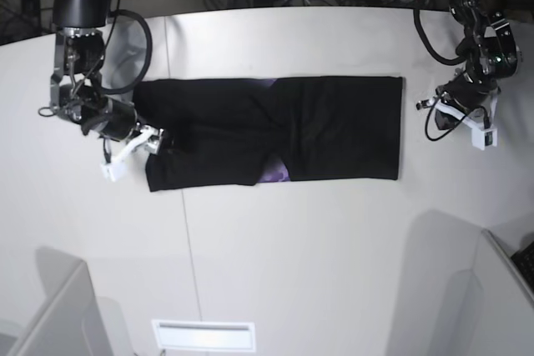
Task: Fold the T-shirt properly
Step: 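Move both grippers to the shortened strip's ends and grasp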
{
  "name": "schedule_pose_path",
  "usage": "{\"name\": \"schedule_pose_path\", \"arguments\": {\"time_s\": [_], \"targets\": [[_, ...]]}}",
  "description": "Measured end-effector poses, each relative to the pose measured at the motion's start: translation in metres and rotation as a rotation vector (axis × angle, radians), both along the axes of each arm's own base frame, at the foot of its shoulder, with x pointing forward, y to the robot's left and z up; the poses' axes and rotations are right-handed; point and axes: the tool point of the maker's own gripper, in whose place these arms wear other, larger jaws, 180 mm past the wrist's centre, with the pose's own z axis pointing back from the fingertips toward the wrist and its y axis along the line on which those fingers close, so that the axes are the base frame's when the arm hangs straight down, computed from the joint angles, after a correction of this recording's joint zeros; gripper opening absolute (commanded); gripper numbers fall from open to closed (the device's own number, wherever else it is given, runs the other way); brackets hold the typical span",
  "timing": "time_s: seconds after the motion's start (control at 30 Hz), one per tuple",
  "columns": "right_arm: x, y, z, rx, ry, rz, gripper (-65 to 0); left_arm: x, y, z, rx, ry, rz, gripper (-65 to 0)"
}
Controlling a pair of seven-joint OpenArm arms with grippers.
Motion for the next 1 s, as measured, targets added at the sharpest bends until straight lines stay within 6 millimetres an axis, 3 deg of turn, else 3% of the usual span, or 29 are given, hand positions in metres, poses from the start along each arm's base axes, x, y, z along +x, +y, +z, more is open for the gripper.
{"name": "schedule_pose_path", "arguments": {"time_s": [0.1, 0.27, 0.5, 0.73, 1.0], "targets": [[-0.001, 0.005, -0.001, 0.000, 0.000, 0.014, -16.7, 0.005, -0.005, 0.001, -0.003, -0.007, -0.012, -65.0], [-0.006, 0.007, -0.006, -0.001, 0.022, 0.024, -37.2, 0.010, -0.001, 0.002, -0.005, -0.015, -0.001, -65.0], [-0.012, 0.008, -0.012, -0.008, 0.046, 0.027, -63.5, -0.003, 0.009, -0.029, -0.038, 0.079, 0.038, -65.0], [-0.012, 0.008, -0.012, -0.010, 0.039, 0.024, -65.0, 0.007, 0.010, -0.041, 0.015, 0.123, 0.015, -65.0], [-0.007, 0.008, -0.005, -0.044, 0.024, 0.037, -65.0, 0.028, -0.033, -0.049, 0.029, 0.141, -0.129, -65.0]]}}
